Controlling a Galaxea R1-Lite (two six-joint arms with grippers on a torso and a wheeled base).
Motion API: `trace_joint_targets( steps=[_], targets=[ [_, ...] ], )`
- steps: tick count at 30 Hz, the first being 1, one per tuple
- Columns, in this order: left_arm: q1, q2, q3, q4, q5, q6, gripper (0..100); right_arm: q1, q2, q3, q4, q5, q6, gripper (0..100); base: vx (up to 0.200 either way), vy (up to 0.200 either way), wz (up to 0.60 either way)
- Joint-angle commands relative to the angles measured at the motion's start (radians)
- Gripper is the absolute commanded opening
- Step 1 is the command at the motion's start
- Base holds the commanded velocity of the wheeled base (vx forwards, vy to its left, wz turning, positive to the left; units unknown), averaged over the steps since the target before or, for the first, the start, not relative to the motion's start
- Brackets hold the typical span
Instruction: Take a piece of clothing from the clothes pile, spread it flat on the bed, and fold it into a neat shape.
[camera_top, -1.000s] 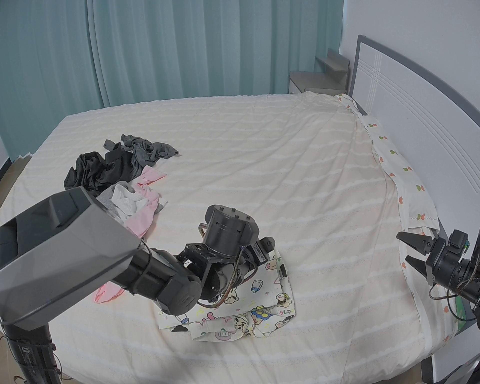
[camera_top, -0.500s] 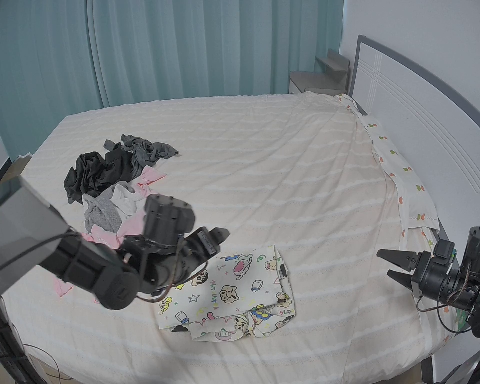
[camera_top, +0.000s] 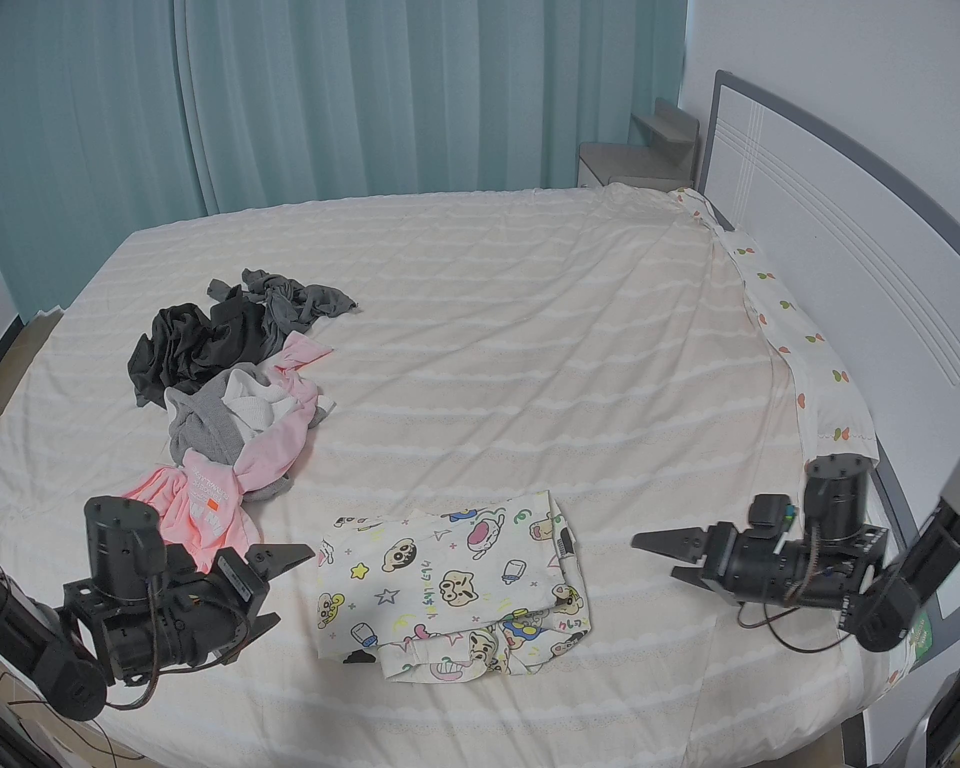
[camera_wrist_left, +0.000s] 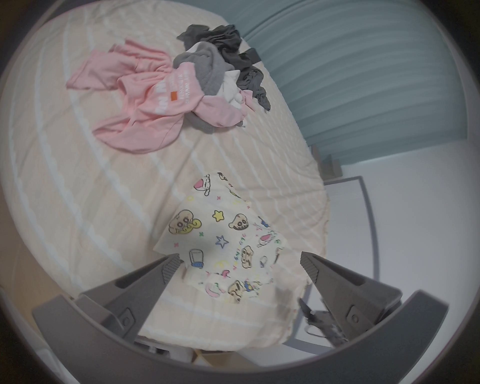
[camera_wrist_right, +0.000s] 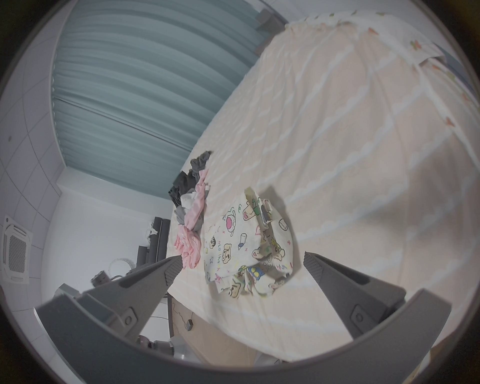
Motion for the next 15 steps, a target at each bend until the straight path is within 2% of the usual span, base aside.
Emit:
trace_joint_targets(
  steps=[1,4,12,15],
  targets=[
    [0.106,0.196,0.126,-0.217,-0.111,-0.085,100,0.106,0.306,-0.238,-0.006,-0.067,-0.008,100,0.000,0.000,0.00],
    [0.118,0.262,0.126,-0.294,-0.111,-0.087,100,0.106,0.340,-0.284,0.014,-0.083,-0.010,100,0.000,0.000,0.00],
    [0.118,0.263,0.126,-0.299,-0.112,-0.096,100,0.119,0.370,-0.311,0.012,-0.086,-0.004,100,0.000,0.000,0.00],
    [0.118,0.263,0.126,-0.299,-0.111,-0.098,100,0.135,0.378,-0.314,0.011,-0.106,-0.007,100,0.000,0.000,0.00]
  ],
)
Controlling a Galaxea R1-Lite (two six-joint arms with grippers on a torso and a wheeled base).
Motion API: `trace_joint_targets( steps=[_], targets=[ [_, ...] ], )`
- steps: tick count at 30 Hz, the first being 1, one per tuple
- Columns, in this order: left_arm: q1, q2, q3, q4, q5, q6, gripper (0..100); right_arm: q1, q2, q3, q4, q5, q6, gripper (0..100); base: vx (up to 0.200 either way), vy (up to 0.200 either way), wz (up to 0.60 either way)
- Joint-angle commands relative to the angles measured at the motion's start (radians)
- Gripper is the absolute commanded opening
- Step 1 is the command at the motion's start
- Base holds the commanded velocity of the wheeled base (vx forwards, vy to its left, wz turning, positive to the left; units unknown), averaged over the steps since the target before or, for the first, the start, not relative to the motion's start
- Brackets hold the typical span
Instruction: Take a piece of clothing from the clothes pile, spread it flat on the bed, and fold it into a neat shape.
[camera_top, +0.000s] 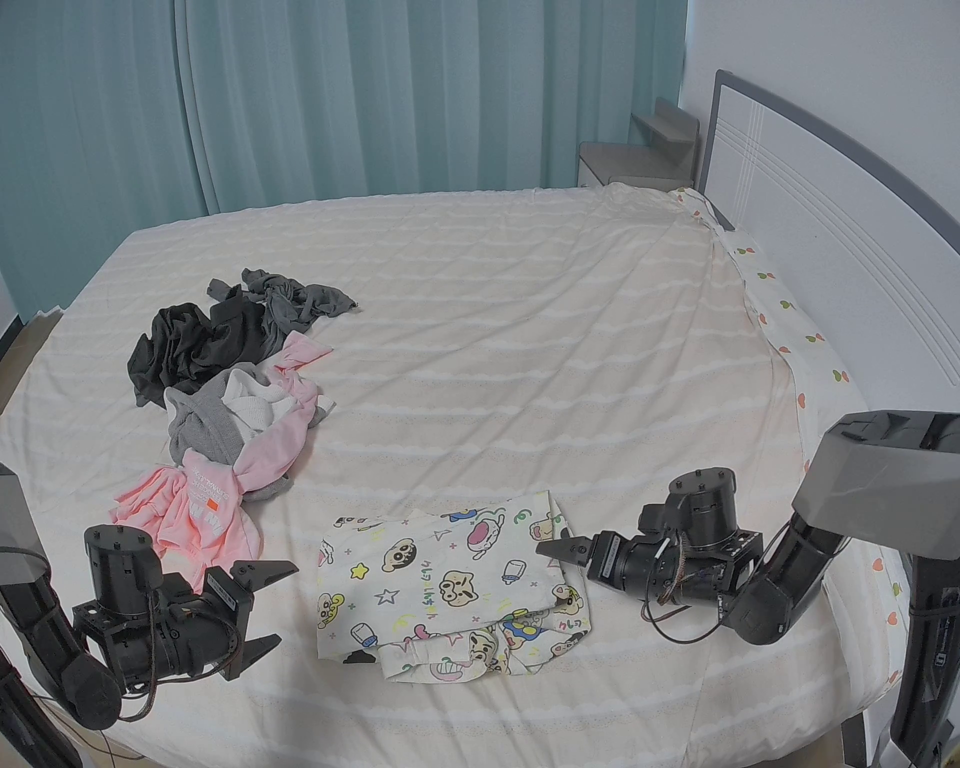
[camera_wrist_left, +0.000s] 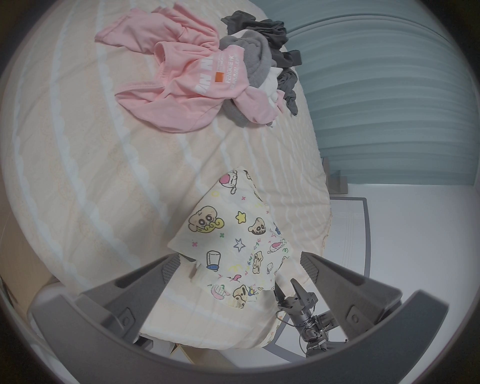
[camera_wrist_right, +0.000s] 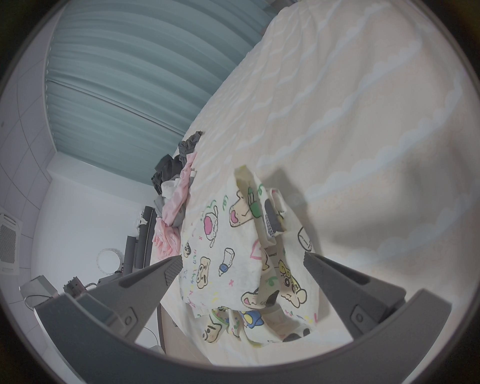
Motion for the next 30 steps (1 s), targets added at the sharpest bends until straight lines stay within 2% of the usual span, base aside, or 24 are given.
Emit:
trace_joint_targets(
  steps=[1,12,19,30],
  targets=[
    [0.003,0.034,0.017,0.000,0.000,-0.001,100,0.019,0.048,-0.017,-0.002,-0.013,-0.003,100,0.000,0.000,0.00],
    [0.003,0.038,0.017,-0.005,0.000,0.001,100,0.063,0.032,-0.008,-0.035,-0.020,-0.004,100,0.000,0.000,0.00],
    [0.003,0.040,0.017,-0.005,0.000,0.002,100,0.053,0.003,0.058,-0.125,-0.082,-0.010,100,0.000,0.000,0.00],
    [0.002,0.042,0.017,-0.005,0.001,0.002,100,0.096,0.006,0.099,-0.142,-0.082,-0.015,100,0.000,0.000,0.00]
  ],
)
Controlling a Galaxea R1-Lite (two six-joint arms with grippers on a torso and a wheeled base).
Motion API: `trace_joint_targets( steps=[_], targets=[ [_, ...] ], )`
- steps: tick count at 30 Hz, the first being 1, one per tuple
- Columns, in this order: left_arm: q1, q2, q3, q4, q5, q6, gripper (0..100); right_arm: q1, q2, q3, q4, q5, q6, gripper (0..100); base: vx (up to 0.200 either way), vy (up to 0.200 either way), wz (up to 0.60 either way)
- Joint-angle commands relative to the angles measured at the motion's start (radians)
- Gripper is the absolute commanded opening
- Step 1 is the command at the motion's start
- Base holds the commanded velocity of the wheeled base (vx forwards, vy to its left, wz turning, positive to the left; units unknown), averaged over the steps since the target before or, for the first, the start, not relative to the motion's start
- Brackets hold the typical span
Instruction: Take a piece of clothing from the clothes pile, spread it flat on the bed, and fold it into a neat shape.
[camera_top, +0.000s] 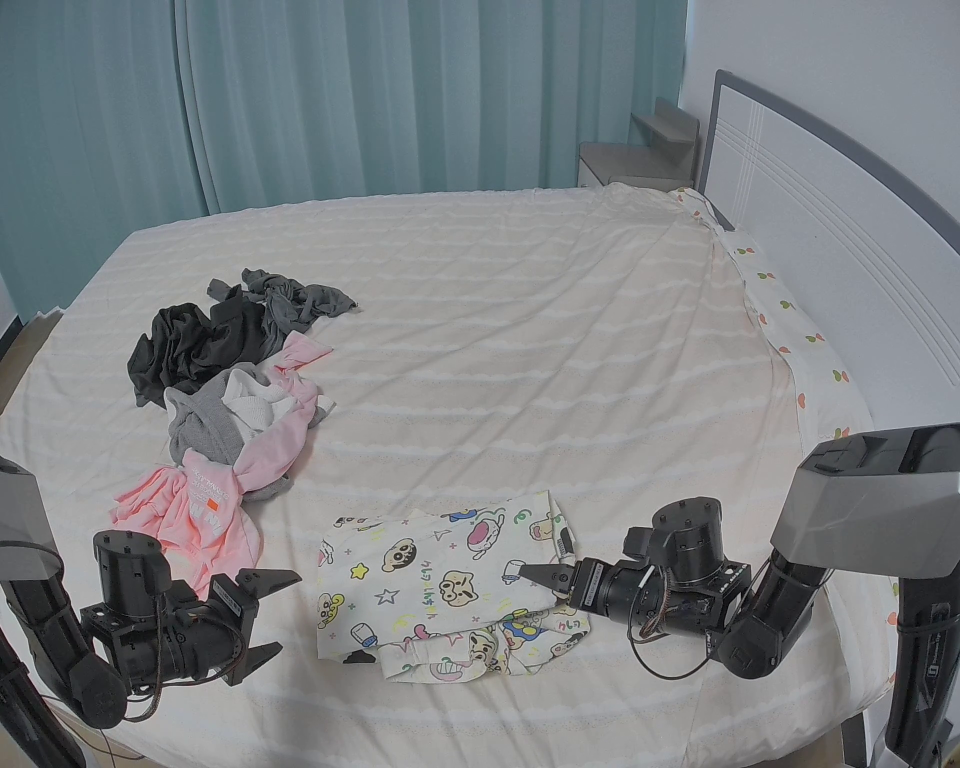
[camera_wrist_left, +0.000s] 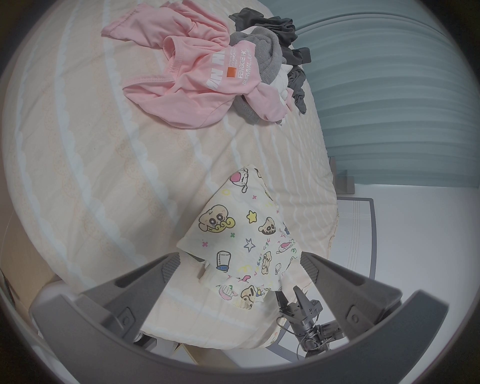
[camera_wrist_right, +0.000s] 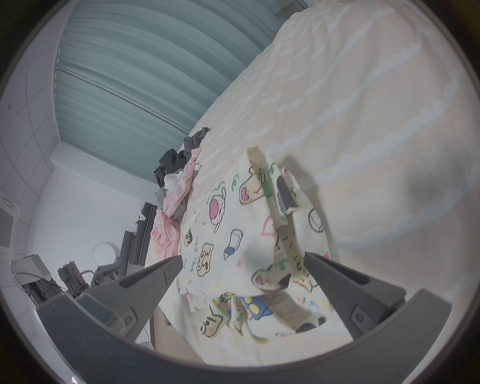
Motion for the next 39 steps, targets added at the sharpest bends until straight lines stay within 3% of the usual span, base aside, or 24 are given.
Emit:
trace_joint_targets(
  steps=[1,11,12,39],
  targets=[
    [0.000,0.004,0.015,0.000,0.000,-0.001,100,0.020,0.002,0.005,0.000,0.000,-0.001,100,0.000,0.000,0.00],
    [0.000,0.004,0.015,0.000,0.000,-0.001,100,0.046,0.065,-0.063,0.011,-0.004,-0.003,100,0.000,0.000,0.00],
    [0.000,0.004,0.015,0.000,0.000,-0.001,100,0.045,0.065,-0.066,0.011,-0.004,-0.001,0,0.000,0.000,0.00],
    [0.000,0.005,0.015,-0.002,0.003,0.001,100,0.054,-0.118,0.098,0.017,-0.037,-0.035,0,0.000,0.000,0.00]
  ],
)
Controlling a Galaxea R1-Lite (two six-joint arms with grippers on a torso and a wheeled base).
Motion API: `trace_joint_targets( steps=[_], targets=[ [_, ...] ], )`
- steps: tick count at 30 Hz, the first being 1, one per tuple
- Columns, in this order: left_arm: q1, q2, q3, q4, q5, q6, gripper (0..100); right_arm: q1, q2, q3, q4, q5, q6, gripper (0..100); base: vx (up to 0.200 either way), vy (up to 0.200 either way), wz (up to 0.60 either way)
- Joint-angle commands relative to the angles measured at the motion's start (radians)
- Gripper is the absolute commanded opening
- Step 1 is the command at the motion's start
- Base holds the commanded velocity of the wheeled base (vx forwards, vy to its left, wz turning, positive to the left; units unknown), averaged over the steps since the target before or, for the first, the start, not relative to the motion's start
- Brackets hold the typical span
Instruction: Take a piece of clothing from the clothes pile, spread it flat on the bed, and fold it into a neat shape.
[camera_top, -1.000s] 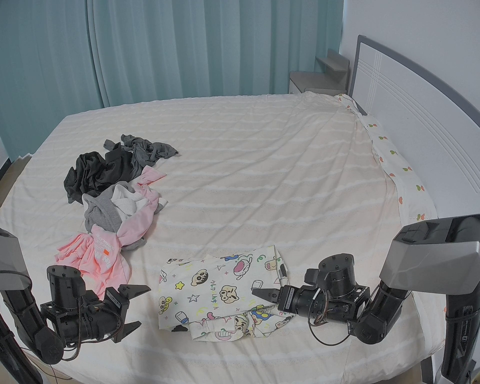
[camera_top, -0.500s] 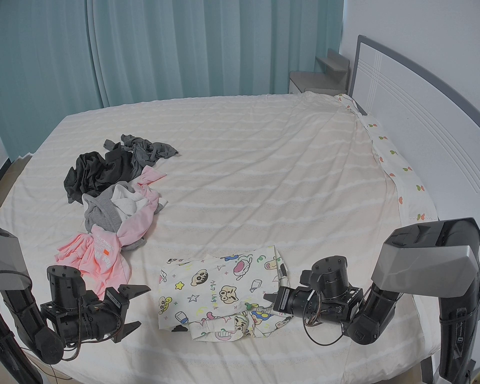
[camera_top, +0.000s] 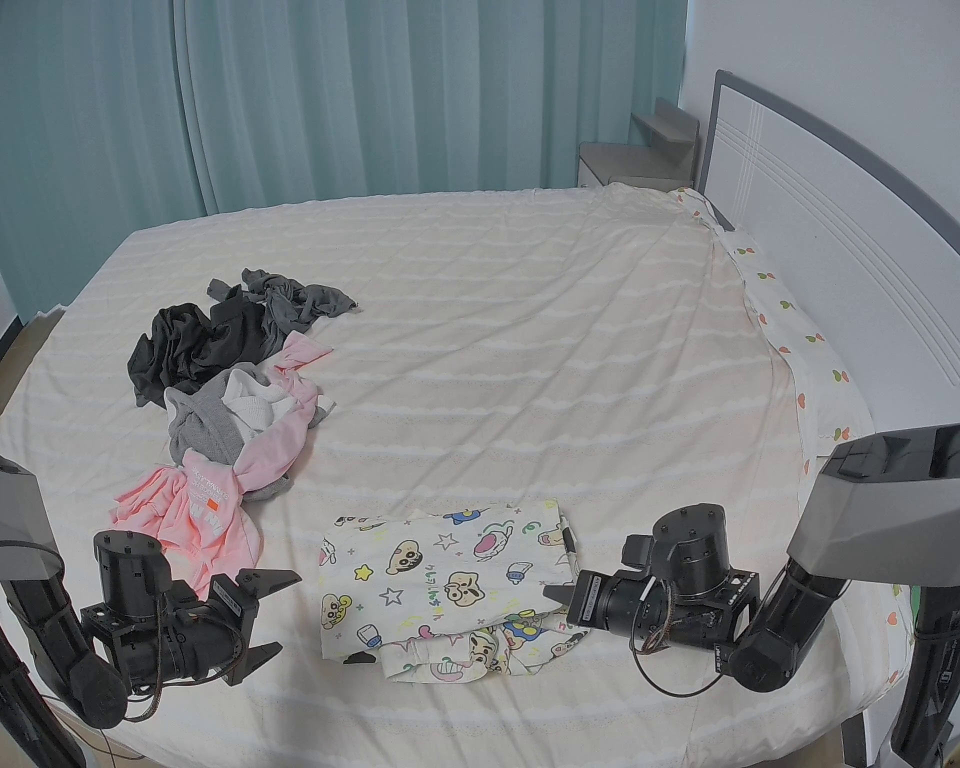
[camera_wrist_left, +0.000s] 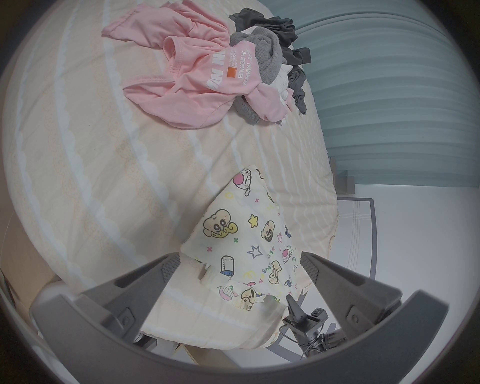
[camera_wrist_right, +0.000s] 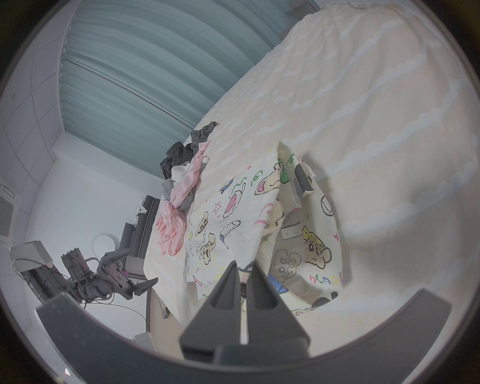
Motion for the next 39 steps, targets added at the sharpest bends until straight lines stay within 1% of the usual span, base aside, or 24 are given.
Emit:
trace_joint_targets(
  steps=[1,5,9,15,16,20,25,31,32,33,35,37,39],
  targets=[
    [0.000,0.003,0.015,0.000,0.001,0.000,100,0.005,-0.033,0.036,-0.001,0.001,-0.013,0,0.000,0.000,0.00],
    [0.000,0.002,0.015,0.000,0.001,0.000,100,0.010,-0.030,0.085,-0.004,-0.002,-0.026,0,0.000,0.000,0.00],
    [0.000,0.002,0.015,0.000,0.001,0.000,100,0.001,-0.024,0.104,-0.004,-0.002,-0.032,0,0.000,0.000,0.00],
    [0.000,0.003,0.015,0.000,0.001,0.000,100,0.011,-0.006,0.141,-0.001,-0.001,-0.049,0,0.000,0.000,0.00],
    [0.000,0.003,0.015,0.000,0.001,0.000,100,0.011,0.024,0.144,-0.001,-0.002,-0.073,0,0.000,0.000,0.00],
    [0.000,0.003,0.015,0.000,0.001,0.000,100,0.011,0.048,0.156,-0.004,-0.002,-0.115,0,0.000,0.000,0.00],
    [0.000,0.003,0.015,0.000,0.001,0.000,100,0.011,0.043,0.170,-0.003,-0.004,-0.138,0,0.000,0.000,0.00],
    [0.000,0.003,0.015,0.000,0.001,0.000,100,0.011,0.042,0.193,-0.003,-0.004,-0.196,0,0.000,0.000,0.00],
    [0.000,0.003,0.015,0.000,0.001,0.000,100,0.011,0.043,0.193,-0.003,-0.004,-0.197,100,0.000,0.000,0.00],
    [0.000,0.003,0.015,0.000,0.001,0.000,100,0.014,0.050,0.197,-0.001,-0.004,-0.214,100,0.000,0.000,0.00],
    [0.000,0.003,0.015,0.000,0.001,0.000,100,0.016,0.050,0.199,-0.001,-0.004,-0.217,100,0.000,0.000,0.00],
    [0.000,0.003,0.015,-0.002,0.001,0.000,100,0.024,0.054,0.202,-0.006,-0.016,-0.223,100,0.000,0.000,0.00],
    [0.000,0.003,0.015,-0.002,0.002,0.000,100,0.022,0.051,0.205,-0.012,-0.042,-0.225,100,0.000,0.000,0.00]
  ],
)
